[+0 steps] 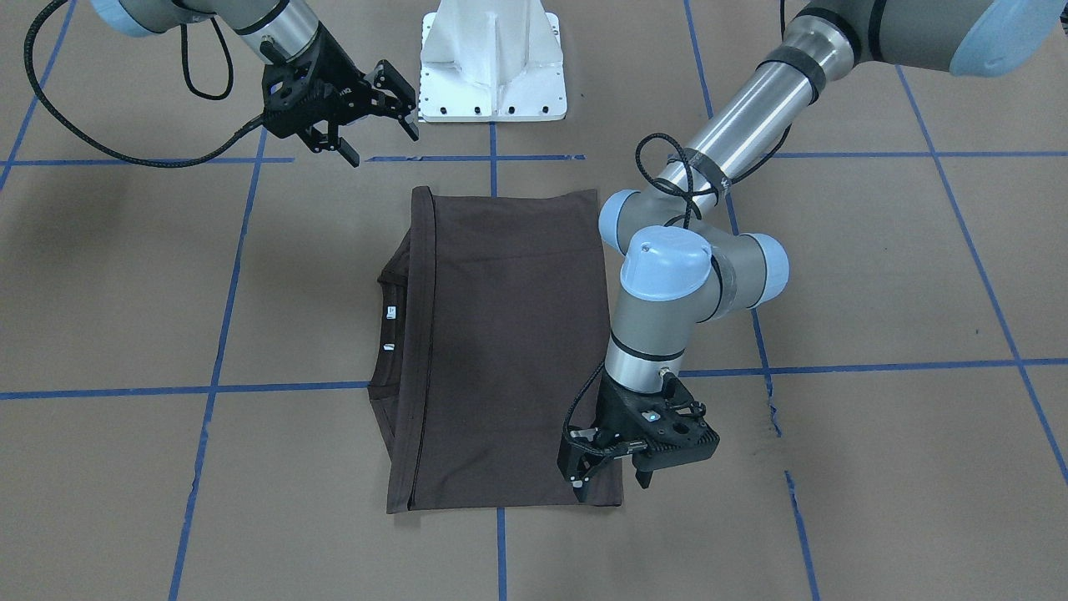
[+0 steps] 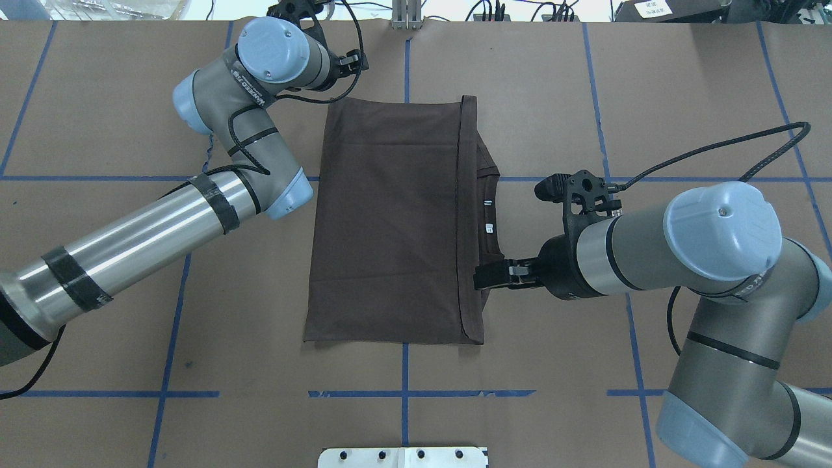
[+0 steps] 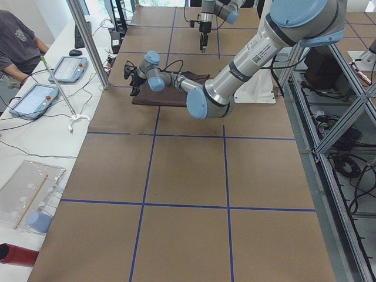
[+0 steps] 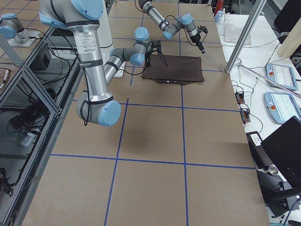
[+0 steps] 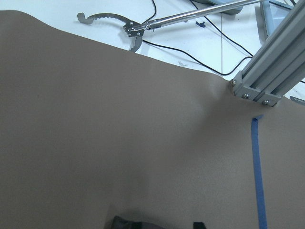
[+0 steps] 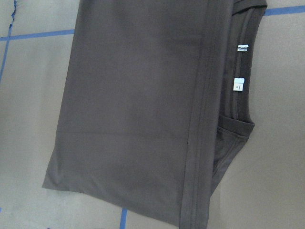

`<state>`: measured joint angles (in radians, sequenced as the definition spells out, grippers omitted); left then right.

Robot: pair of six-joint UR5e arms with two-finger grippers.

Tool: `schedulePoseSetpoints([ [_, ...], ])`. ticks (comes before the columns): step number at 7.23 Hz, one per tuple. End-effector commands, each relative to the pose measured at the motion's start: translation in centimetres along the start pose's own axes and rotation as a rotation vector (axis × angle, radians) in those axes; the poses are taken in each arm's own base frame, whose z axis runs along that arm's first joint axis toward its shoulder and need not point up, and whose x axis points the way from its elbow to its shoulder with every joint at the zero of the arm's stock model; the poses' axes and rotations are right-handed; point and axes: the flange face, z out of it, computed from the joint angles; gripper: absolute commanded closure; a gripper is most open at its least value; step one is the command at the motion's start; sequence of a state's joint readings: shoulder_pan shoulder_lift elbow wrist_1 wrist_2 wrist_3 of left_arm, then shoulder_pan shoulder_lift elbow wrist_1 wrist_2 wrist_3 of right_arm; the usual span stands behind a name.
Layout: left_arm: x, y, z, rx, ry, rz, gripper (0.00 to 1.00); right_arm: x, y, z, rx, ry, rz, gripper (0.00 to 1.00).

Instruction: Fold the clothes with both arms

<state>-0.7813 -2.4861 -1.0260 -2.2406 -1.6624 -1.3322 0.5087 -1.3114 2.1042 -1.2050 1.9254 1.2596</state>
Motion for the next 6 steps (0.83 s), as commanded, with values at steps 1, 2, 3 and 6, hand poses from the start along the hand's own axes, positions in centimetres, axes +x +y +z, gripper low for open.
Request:
schedulePoseSetpoints([
  [1, -2.4, 2.1, -8.2, -0.101, 0.001, 0.0, 0.0, 1.8, -0.8, 3.1, -0.003, 0.067, 0.016, 0.0],
  [2, -3.9, 3.5, -11.8, -0.158, -0.012, -0.004, 0.0, 0.9, -1.9, 5.0, -0.019, 0.123, 0.024, 0.0],
  [3, -4.0, 5.1, -15.2, -0.181, -0.002, 0.005, 0.0, -2.2, -3.2, 7.1, -0.061, 0.219, 0.021, 0.0],
  [6, -4.1, 10.1, -19.7, -0.243, 0.059, 0.046, 0.0, -6.3, -2.4, 15.4, -0.061, 0.385, -0.021, 0.0],
])
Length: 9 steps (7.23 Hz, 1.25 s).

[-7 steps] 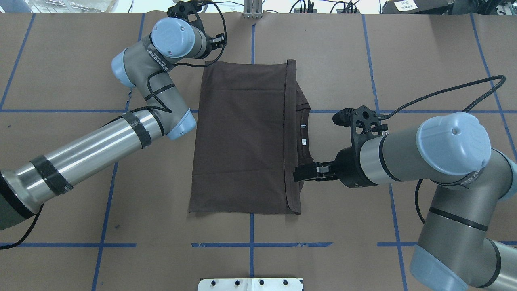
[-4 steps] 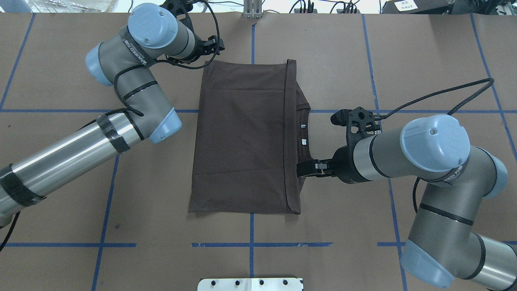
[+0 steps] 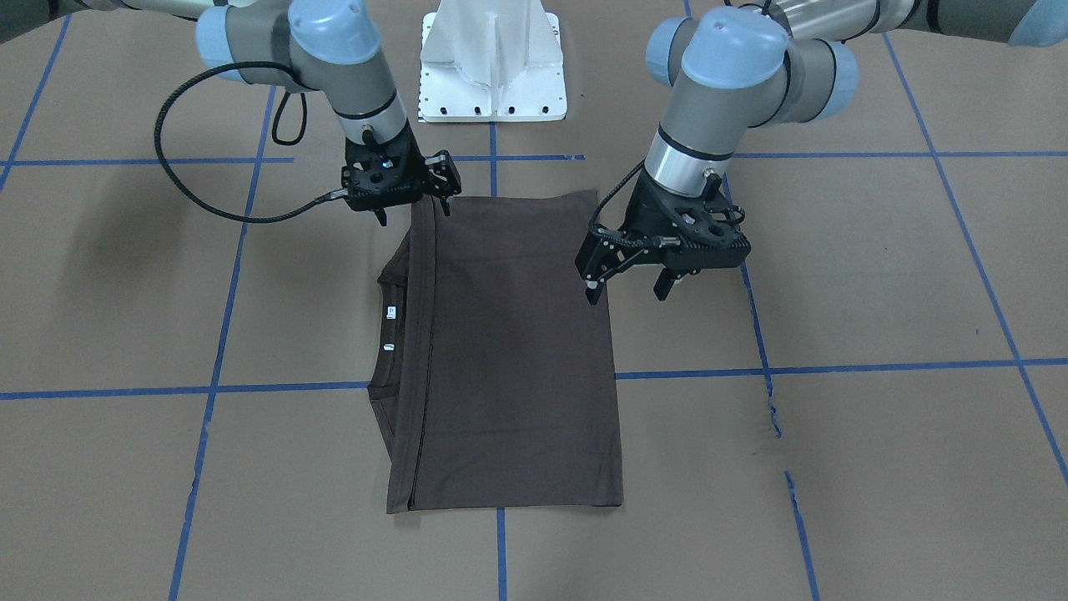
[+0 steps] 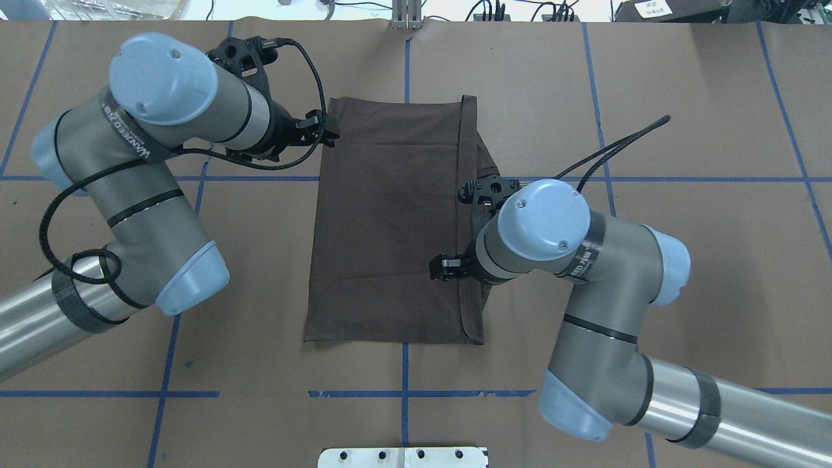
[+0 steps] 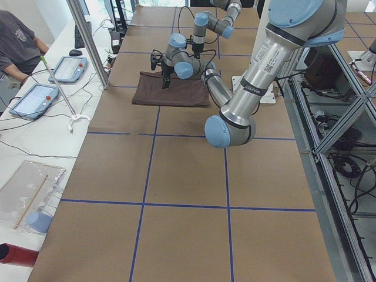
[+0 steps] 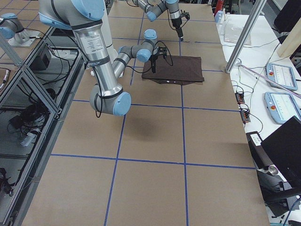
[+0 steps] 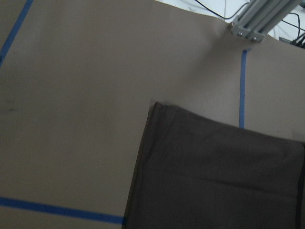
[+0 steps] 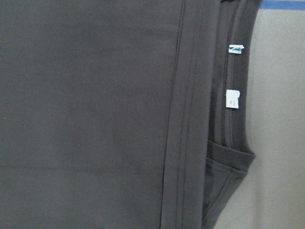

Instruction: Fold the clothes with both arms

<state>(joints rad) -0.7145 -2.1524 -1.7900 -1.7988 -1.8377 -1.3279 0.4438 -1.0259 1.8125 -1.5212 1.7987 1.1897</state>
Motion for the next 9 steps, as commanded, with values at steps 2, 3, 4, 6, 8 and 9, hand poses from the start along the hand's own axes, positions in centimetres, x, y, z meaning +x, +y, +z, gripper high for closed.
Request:
schedulePoseSetpoints([
  [2, -0.9, 1.6, -0.7, -0.017, 0.004, 0.008, 0.0, -3.6, 2.2, 4.0, -0.086, 0.175, -0.01, 0.0],
  [3, -0.9, 1.6, -0.7, -0.018, 0.006, 0.009, 0.0, -3.4, 2.8, 4.5, -0.105, 0.208, -0.01, 0.0],
  [4, -0.8, 1.8, -0.6, -0.022, 0.006, 0.009, 0.0, -2.8, 3.2, 5.0, -0.122, 0.233, -0.008, 0.0],
  [6, -1.0, 1.8, -0.2, -0.024, 0.003, 0.009, 0.0, -2.5, 4.2, 6.0, -0.143, 0.271, -0.014, 0.0],
  [8, -1.1, 1.7, 0.0, -0.023, 0.002, 0.008, 0.0, -2.3, 4.5, 6.4, -0.152, 0.279, -0.015, 0.0],
  [9, -1.1, 1.7, 0.0, -0.023, 0.002, 0.008, 0.0, -2.1, 4.4, 6.4, -0.152, 0.281, -0.015, 0.0],
])
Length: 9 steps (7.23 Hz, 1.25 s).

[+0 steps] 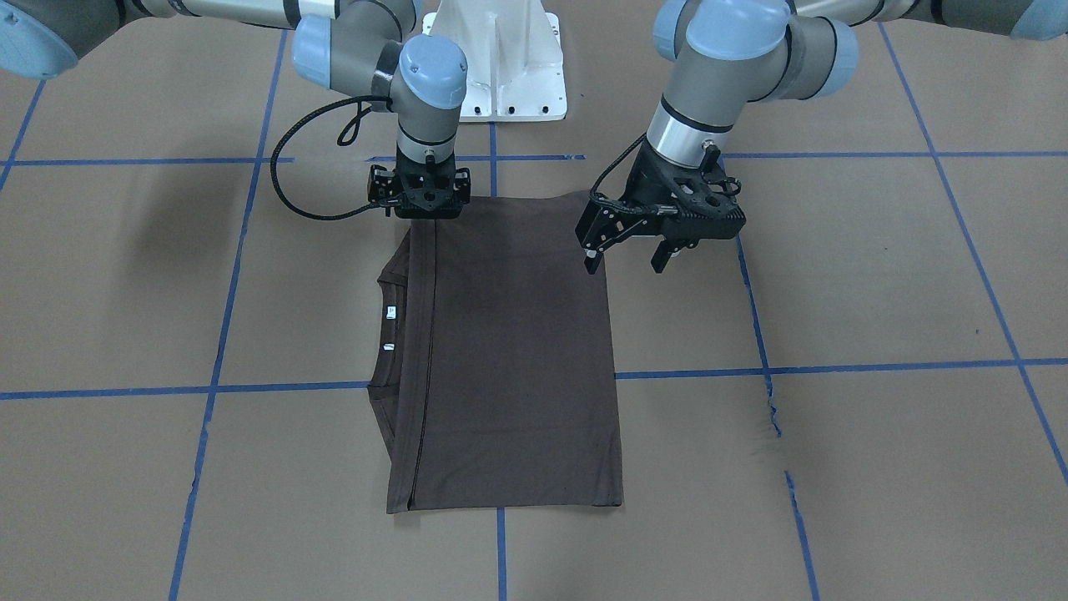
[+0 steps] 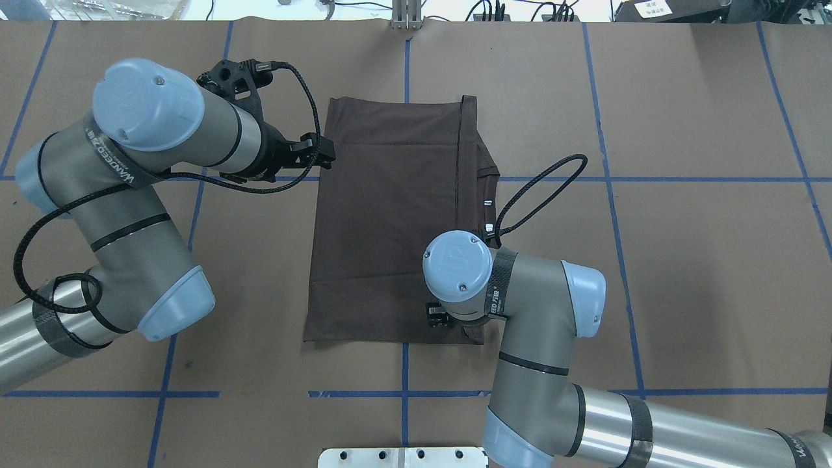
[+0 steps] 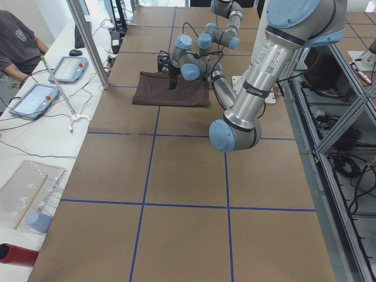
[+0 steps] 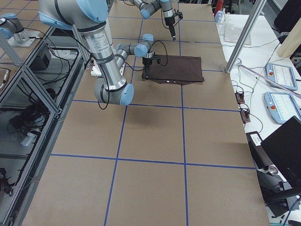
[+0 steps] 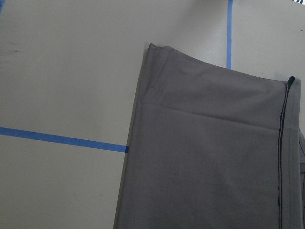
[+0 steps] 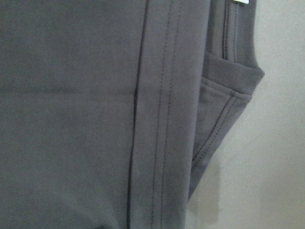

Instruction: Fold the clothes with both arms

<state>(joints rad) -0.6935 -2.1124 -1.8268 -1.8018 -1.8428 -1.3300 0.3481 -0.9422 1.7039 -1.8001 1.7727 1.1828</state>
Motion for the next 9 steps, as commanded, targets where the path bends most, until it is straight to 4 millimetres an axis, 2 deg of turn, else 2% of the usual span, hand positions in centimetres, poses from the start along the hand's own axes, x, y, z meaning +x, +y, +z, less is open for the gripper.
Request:
schedulePoseSetpoints([
  [1, 0.0, 0.0, 0.0, 0.001, 0.0, 0.0, 0.0, 0.5, -0.1, 0.5, -0.004, 0.011, -0.003, 0.0],
  [3, 0.1, 0.0, -0.1, 0.0, 0.004, 0.001, 0.0, 1.5, -1.3, 0.2, 0.002, 0.012, -0.009, 0.0],
  [6, 0.2, 0.1, -0.2, -0.001, 0.005, 0.002, 0.0, 2.9, -1.7, 0.3, -0.008, 0.045, -0.021, 0.0],
  [8, 0.4, 0.3, 0.0, -0.004, 0.005, 0.001, 0.0, 5.9, -1.8, -0.8, -0.015, 0.08, -0.059, 0.0],
  [9, 0.5, 0.3, 0.0, -0.002, 0.006, 0.002, 0.0, 7.8, -1.3, 0.8, -0.018, 0.109, -0.059, 0.0],
])
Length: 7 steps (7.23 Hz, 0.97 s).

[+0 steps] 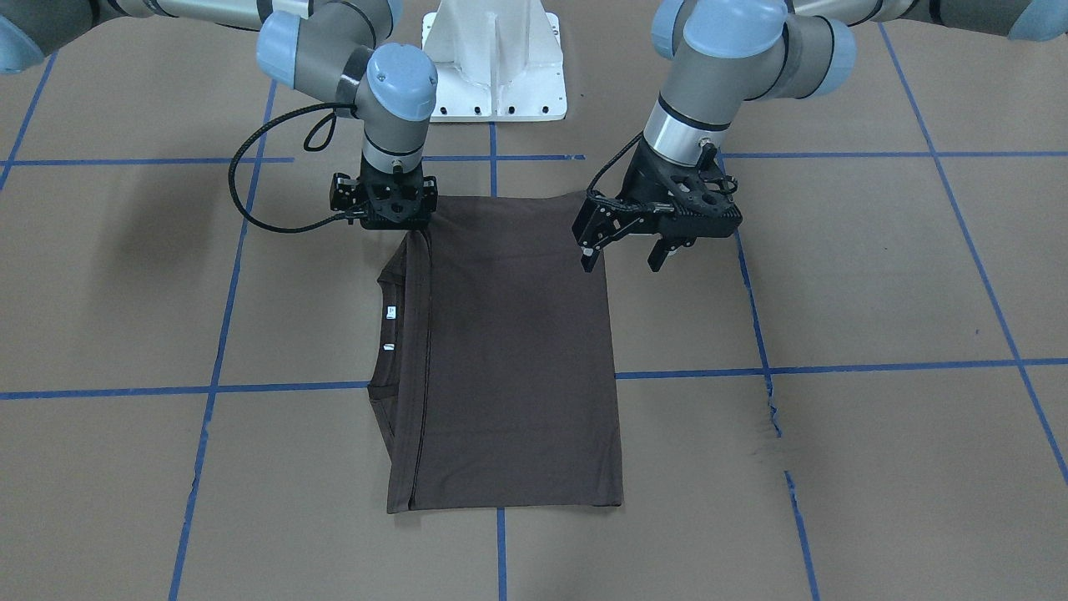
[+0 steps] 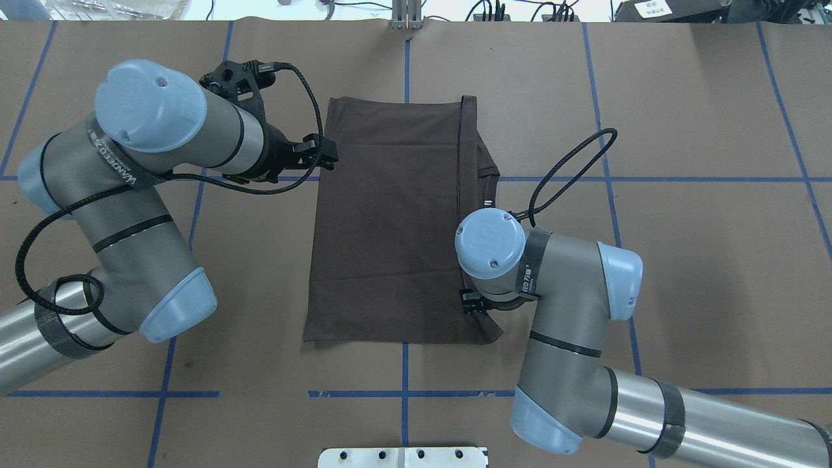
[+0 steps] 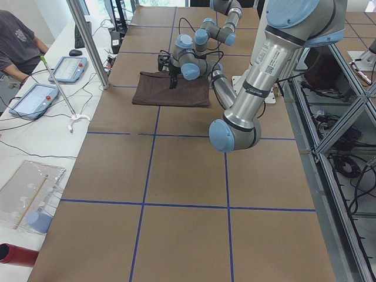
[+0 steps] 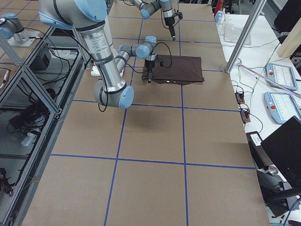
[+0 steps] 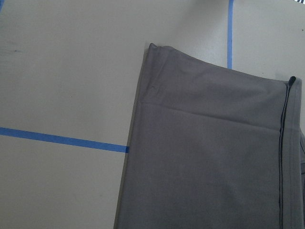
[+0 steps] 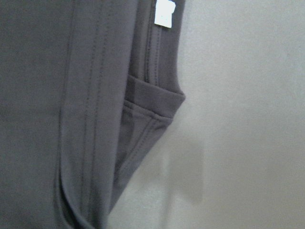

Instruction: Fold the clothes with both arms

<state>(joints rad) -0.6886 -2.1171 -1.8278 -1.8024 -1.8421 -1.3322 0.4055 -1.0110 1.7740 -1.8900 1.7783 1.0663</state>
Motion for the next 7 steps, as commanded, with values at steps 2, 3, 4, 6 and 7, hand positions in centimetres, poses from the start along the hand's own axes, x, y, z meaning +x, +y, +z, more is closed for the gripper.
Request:
schedulePoseSetpoints([
  [2, -0.2, 0.0, 0.3, -0.001, -0.004, 0.0, 0.0, 2.0, 1.0, -1.0, 0.01, -0.013, -0.021, 0.0],
  [3, -0.4, 0.0, 0.4, -0.001, -0.007, 0.0, 0.0, 0.6, 0.3, -3.2, 0.044, -0.064, -0.029, 0.0],
  [4, -0.4, 0.0, 0.4, 0.0, -0.007, 0.0, 0.0, -0.7, -0.1, -4.5, 0.082, -0.125, -0.042, 0.0],
  [6, -0.5, 0.0, 0.4, 0.0, -0.008, 0.0, 0.0, -3.9, -1.7, -3.8, 0.086, -0.136, -0.05, 0.0],
  [7, -0.5, 0.0, 0.4, 0.0, -0.008, 0.0, 0.0, -4.6, -1.6, -2.8, 0.071, -0.121, -0.055, 0.0],
])
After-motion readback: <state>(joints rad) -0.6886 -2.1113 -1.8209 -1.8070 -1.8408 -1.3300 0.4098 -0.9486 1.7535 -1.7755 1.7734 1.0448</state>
